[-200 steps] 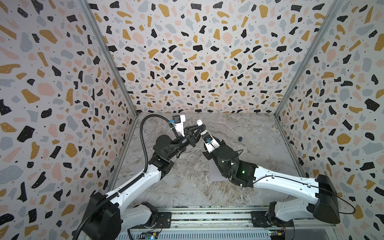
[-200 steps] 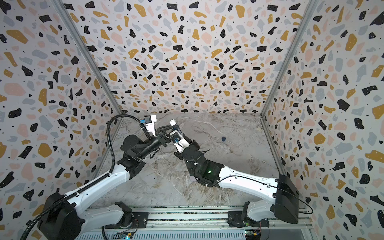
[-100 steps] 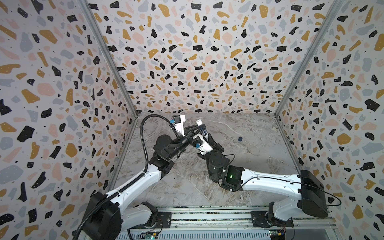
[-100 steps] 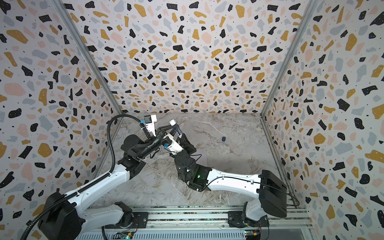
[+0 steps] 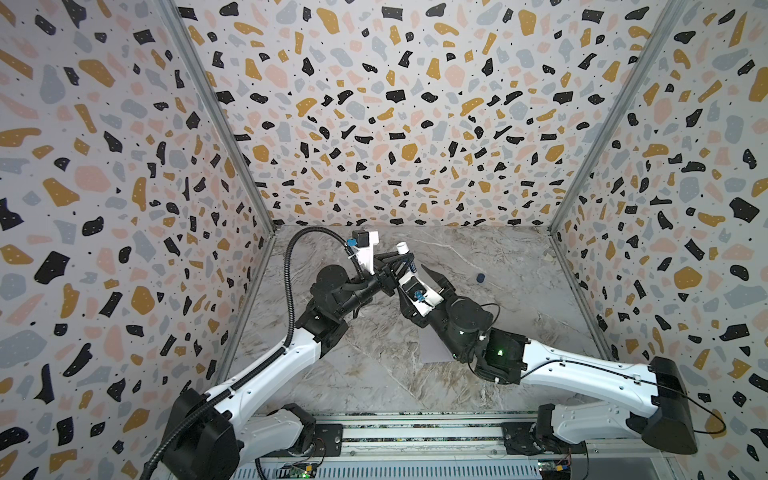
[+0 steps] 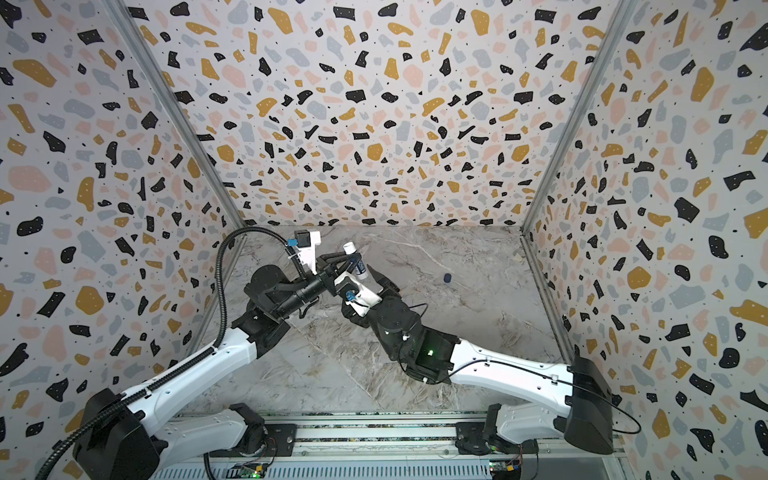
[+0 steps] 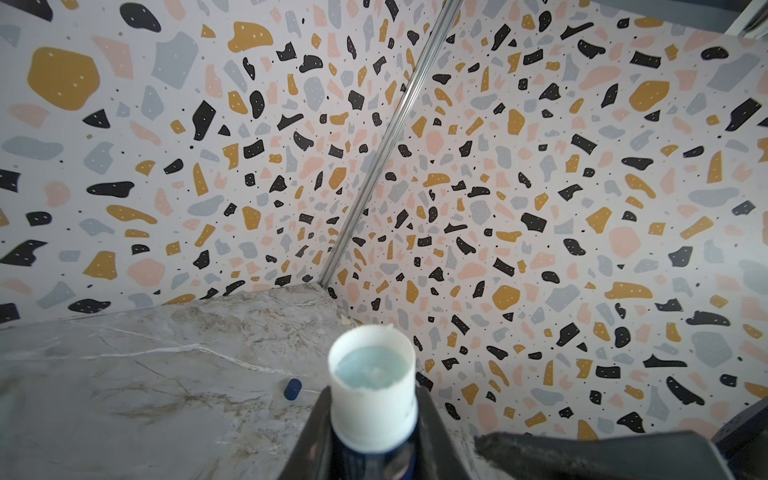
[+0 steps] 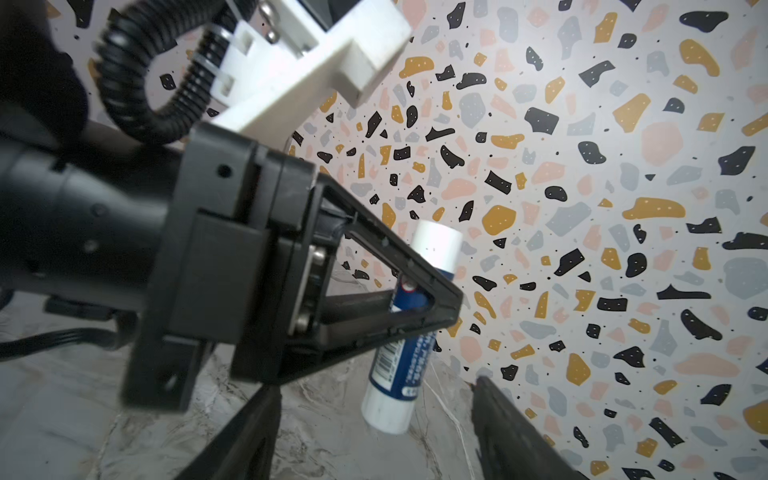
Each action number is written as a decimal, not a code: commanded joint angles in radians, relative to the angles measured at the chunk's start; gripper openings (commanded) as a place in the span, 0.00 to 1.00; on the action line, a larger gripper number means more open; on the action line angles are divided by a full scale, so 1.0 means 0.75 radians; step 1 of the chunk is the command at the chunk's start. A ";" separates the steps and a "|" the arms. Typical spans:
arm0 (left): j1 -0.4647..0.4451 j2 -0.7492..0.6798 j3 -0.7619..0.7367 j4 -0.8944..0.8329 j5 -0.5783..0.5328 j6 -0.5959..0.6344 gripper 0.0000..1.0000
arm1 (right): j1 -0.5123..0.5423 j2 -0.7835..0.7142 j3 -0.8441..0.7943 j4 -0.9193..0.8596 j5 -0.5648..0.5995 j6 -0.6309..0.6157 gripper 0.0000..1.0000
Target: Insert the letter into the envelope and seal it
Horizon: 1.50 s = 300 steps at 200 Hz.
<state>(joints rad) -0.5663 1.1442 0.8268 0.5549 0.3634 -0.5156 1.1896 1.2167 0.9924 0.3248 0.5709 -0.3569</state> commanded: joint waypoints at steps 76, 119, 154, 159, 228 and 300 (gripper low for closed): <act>-0.016 -0.249 -0.179 0.054 -0.181 1.036 0.00 | -0.324 -0.454 -0.250 -0.021 -0.586 0.362 0.88; -0.018 -0.270 -0.234 0.084 -0.127 1.406 0.00 | -0.409 -0.534 -0.329 -0.054 -0.630 0.392 0.88; -0.018 -0.276 -0.321 0.231 -0.073 1.608 0.00 | -0.439 -0.584 -0.384 -0.067 -0.633 0.403 0.88; -0.018 -0.274 -0.330 0.246 -0.072 1.618 0.00 | -0.444 -0.591 -0.391 -0.070 -0.633 0.406 0.88; -0.019 -0.271 -0.319 0.232 -0.058 1.568 0.00 | -0.507 -0.607 -0.407 -0.080 -0.680 0.435 0.89; -0.018 -0.294 -0.278 0.123 -0.074 1.234 0.00 | -0.802 -0.345 -0.138 -0.372 -0.765 0.704 0.91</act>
<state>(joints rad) -0.5747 0.9520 0.5850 0.6415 0.2939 0.5072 0.6712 0.8875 0.7700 0.1707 0.0437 0.0612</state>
